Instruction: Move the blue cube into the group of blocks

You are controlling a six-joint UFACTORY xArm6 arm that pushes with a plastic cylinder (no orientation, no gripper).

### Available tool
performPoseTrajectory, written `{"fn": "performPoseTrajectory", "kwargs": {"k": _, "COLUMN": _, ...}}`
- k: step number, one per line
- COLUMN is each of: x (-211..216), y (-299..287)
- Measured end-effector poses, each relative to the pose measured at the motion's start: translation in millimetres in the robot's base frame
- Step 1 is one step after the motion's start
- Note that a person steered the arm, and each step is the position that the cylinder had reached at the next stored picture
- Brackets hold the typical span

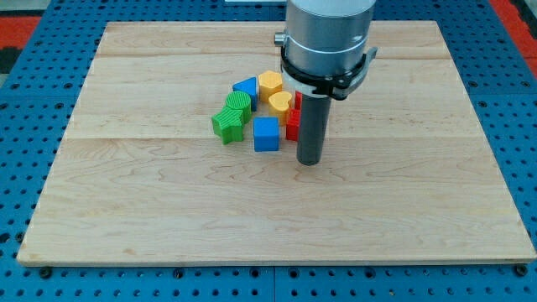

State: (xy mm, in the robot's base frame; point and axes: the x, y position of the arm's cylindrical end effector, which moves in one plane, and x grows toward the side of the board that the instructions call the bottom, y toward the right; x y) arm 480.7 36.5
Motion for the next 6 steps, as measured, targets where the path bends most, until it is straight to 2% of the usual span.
{"fn": "performPoseTrajectory", "kwargs": {"k": 3, "x": -4, "y": -40}}
{"fn": "performPoseTrajectory", "kwargs": {"k": 6, "x": -50, "y": -49}}
